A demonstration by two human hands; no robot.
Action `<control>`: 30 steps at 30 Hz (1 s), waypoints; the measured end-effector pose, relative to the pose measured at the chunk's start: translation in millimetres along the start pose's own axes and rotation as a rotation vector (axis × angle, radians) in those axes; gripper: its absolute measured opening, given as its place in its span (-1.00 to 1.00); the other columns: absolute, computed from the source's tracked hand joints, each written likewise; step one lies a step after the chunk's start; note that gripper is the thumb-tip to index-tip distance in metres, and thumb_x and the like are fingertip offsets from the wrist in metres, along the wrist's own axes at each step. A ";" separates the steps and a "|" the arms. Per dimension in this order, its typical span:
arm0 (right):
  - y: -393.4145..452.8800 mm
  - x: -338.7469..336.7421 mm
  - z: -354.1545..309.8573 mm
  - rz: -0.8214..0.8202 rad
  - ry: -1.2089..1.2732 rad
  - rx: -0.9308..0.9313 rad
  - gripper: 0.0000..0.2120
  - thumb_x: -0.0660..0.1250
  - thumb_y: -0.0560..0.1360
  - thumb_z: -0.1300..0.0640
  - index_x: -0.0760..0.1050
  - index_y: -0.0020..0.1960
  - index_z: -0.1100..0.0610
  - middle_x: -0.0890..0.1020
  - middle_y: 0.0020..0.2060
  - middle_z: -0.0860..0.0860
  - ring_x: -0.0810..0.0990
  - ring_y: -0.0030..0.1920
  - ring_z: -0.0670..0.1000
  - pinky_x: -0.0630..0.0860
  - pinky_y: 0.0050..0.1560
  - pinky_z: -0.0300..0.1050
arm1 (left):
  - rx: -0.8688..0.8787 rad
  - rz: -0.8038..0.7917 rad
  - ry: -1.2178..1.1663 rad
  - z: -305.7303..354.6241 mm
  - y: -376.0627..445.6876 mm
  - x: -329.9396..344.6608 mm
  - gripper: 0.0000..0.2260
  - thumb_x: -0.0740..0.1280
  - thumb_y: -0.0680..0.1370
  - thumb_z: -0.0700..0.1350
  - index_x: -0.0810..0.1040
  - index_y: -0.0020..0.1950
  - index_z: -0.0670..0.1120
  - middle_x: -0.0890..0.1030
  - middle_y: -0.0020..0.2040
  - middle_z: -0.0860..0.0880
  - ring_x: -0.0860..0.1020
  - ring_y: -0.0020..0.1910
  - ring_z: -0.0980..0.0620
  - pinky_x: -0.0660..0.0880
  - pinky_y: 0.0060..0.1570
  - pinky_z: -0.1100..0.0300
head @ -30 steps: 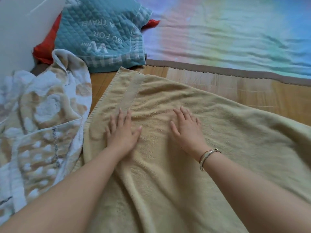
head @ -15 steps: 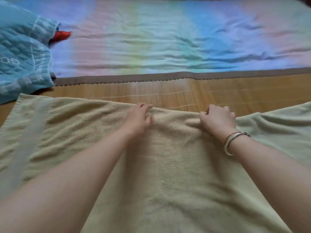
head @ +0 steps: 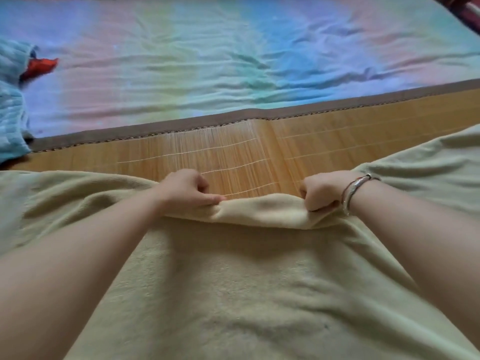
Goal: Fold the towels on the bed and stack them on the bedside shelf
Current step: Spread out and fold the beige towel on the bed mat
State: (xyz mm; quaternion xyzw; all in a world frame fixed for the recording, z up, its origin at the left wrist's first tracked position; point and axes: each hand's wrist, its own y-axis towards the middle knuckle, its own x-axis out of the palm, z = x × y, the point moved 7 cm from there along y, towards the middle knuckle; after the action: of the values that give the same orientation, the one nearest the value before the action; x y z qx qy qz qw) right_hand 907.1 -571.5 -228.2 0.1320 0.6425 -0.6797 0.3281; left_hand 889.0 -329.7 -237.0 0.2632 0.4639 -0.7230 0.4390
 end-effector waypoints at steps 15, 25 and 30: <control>-23.0 7.7 15.0 0.259 0.760 -0.161 -0.85 0.26 0.40 0.15 0.35 -0.05 0.12 0.56 -0.20 0.08 0.63 -0.35 0.12 0.51 -0.44 -0.11 | 0.027 0.301 0.112 12.8 -35.5 -12.1 -0.93 0.38 0.49 -0.03 0.56 -0.19 0.05 0.61 -0.10 0.10 0.56 -0.07 0.02 0.53 -0.11 0.07; 14.4 -64.7 11.1 0.727 0.398 -0.013 -0.81 0.22 0.46 0.24 0.43 0.07 0.09 0.59 0.00 0.11 0.58 -0.05 0.17 0.43 -0.16 -0.07 | -0.184 0.441 -0.085 1.8 23.5 -35.9 -0.90 0.37 0.44 -0.21 0.62 -0.12 -0.03 0.63 -0.08 -0.07 0.58 -0.03 -0.12 0.52 -0.04 0.10; 54.6 -98.9 21.4 0.938 0.573 0.031 -0.76 0.16 0.54 0.26 0.42 0.19 0.20 0.51 0.16 0.21 0.51 0.13 0.24 0.45 0.07 0.04 | -0.246 0.583 -0.247 0.7 58.7 -66.8 -0.83 0.33 0.47 -0.28 0.69 -0.12 -0.08 0.67 -0.06 -0.11 0.60 0.00 -0.07 0.43 -0.04 0.23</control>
State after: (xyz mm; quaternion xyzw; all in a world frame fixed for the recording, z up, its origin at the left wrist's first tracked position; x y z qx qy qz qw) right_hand 1020.0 -562.5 -208.7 0.5890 0.5684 -0.4067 0.4058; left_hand 972.4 -315.0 -209.8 0.2401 0.3961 -0.5322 0.7087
